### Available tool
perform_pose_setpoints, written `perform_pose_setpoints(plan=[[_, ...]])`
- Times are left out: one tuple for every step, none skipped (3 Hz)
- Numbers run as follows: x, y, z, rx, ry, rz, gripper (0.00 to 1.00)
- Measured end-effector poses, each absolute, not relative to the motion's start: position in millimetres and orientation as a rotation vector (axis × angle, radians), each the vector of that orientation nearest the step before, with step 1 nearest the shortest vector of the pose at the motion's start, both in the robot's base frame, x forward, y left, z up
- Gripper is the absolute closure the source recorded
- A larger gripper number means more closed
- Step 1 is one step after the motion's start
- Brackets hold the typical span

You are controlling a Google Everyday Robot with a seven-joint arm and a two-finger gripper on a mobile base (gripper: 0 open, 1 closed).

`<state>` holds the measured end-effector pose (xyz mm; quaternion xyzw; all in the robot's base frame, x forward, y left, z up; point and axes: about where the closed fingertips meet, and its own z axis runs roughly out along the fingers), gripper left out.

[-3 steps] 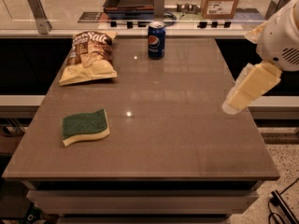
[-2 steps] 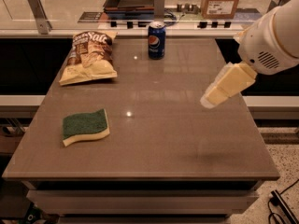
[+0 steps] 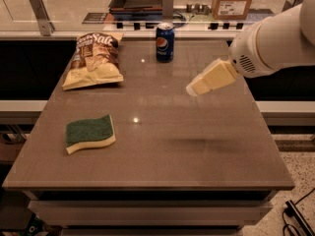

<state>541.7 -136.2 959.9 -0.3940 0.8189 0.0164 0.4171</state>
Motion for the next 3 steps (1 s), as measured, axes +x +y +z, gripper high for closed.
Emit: perform_pose_setpoints(plan=[[605.3, -128.4, 945.5, -0.883, 2.032, -0.011, 0.0], [605.2, -128.3, 945.5, -0.883, 2.032, -0.011, 0.0], [614.1, -124.8, 948.1, -0.85, 1.997, -0.001, 0.0]])
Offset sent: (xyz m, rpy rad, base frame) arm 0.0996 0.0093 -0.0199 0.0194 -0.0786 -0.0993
